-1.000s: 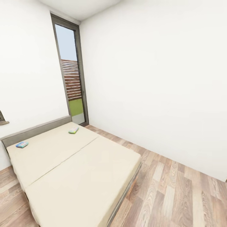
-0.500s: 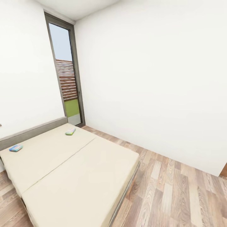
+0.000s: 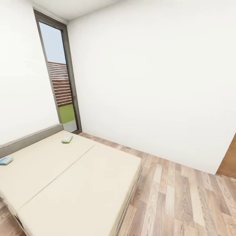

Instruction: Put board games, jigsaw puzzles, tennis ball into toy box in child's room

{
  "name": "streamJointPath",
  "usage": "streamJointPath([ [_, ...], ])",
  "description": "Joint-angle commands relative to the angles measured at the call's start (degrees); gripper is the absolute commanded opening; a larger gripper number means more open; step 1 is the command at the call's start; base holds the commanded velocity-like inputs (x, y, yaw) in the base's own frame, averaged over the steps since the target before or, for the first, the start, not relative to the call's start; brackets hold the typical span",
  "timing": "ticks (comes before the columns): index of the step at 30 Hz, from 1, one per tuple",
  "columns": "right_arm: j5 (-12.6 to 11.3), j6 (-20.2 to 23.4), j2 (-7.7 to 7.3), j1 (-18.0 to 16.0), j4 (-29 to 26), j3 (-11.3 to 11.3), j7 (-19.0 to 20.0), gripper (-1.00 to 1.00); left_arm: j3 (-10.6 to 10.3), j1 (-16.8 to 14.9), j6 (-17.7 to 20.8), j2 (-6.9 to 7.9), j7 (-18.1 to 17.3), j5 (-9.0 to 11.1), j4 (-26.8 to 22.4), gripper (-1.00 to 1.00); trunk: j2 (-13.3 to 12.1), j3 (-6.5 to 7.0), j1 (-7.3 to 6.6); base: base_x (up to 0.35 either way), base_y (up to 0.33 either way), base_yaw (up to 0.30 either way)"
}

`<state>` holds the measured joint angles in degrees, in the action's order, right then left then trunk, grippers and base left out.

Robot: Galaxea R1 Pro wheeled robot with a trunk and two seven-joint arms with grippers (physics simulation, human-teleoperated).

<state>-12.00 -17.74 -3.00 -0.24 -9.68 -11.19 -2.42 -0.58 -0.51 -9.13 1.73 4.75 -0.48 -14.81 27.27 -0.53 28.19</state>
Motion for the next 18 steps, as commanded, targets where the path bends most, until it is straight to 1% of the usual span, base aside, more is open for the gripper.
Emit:
streamJointPath([
  [1,-0.5,-0.2,-0.02,0.0,0.0,0.2,0.0,1.00,-0.1,0.0,-0.2,0.01,0.2,0.0,0.0,1.00,0.1,-0.03,0.01,-0.087,0.218,-0.252],
  [4,-0.5,-0.2,-0.01,0.0,0.0,0.2,0.0,1.00,0.0,0.0,-0.2,0.02,0.2,0.0,0.0,1.00,0.1,0.03,0.01,-0.048,0.224,-0.156],
  [11,-0.5,-0.2,0.00,0.0,0.0,0.2,0.0,1.00,-0.1,0.0,-0.2,0.03,0.2,0.0,0.0,1.00,0.1,0.08,0.01,-0.034,0.191,-0.061],
  [18,-0.5,-0.3,0.00,0.0,0.0,0.2,0.0,1.00,-0.1,0.0,-0.2,0.02,0.2,0.0,0.1,1.00,0.1,0.28,0.01,-0.143,0.143,-0.190],
])
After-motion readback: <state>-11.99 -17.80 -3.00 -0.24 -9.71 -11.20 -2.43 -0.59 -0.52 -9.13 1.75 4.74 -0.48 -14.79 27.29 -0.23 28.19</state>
